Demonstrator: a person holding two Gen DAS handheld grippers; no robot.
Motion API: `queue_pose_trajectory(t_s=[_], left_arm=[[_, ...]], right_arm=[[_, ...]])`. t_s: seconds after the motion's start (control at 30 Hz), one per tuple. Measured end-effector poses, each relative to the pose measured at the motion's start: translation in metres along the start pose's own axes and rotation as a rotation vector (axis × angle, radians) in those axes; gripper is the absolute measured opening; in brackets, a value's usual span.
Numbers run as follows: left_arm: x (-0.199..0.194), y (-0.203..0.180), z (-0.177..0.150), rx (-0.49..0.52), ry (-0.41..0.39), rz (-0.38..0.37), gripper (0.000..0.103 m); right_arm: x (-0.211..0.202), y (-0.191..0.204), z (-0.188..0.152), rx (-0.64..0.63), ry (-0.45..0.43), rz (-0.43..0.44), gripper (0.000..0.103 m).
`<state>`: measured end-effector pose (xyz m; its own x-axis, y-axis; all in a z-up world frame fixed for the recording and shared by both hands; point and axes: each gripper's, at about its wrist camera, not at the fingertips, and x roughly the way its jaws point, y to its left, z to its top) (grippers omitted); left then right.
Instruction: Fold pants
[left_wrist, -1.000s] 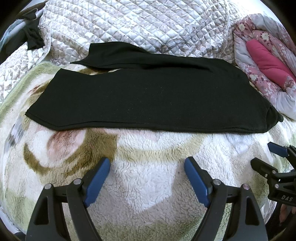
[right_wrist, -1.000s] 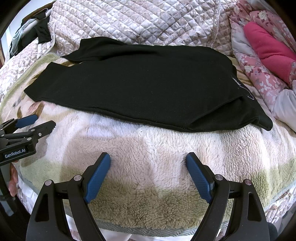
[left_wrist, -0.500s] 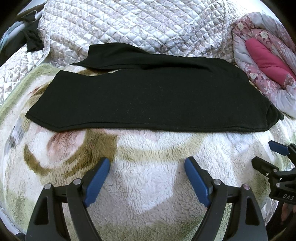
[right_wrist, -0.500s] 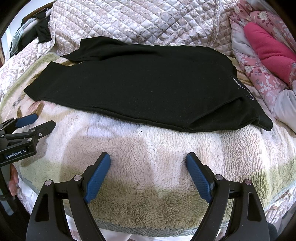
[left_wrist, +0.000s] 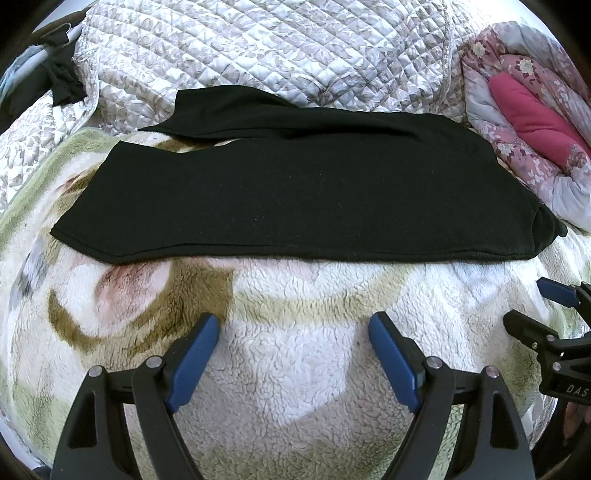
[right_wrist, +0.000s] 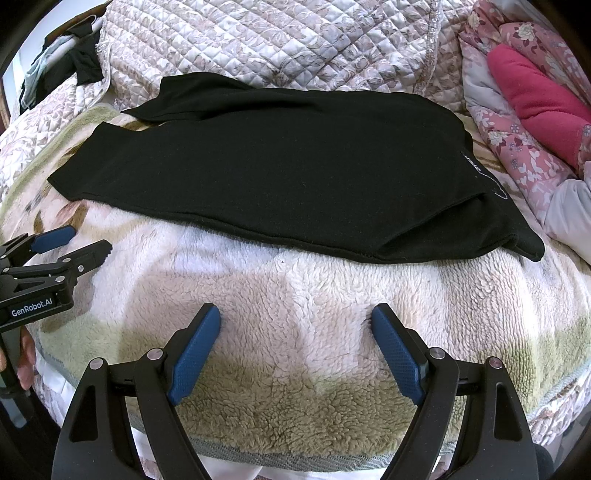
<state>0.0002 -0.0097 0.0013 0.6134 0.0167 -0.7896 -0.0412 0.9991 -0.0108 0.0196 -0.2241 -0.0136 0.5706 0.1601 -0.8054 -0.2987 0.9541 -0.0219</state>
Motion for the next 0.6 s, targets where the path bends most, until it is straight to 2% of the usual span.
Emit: queue_pose_trajectory(t_s=[0.6], left_arm=[[0.0,-0.0009,0.0005,0.01,-0.003,0.006,0.086]], right_arm=[[0.0002,0.0009,0.0012,0.0,0.002,0.0,0.084]])
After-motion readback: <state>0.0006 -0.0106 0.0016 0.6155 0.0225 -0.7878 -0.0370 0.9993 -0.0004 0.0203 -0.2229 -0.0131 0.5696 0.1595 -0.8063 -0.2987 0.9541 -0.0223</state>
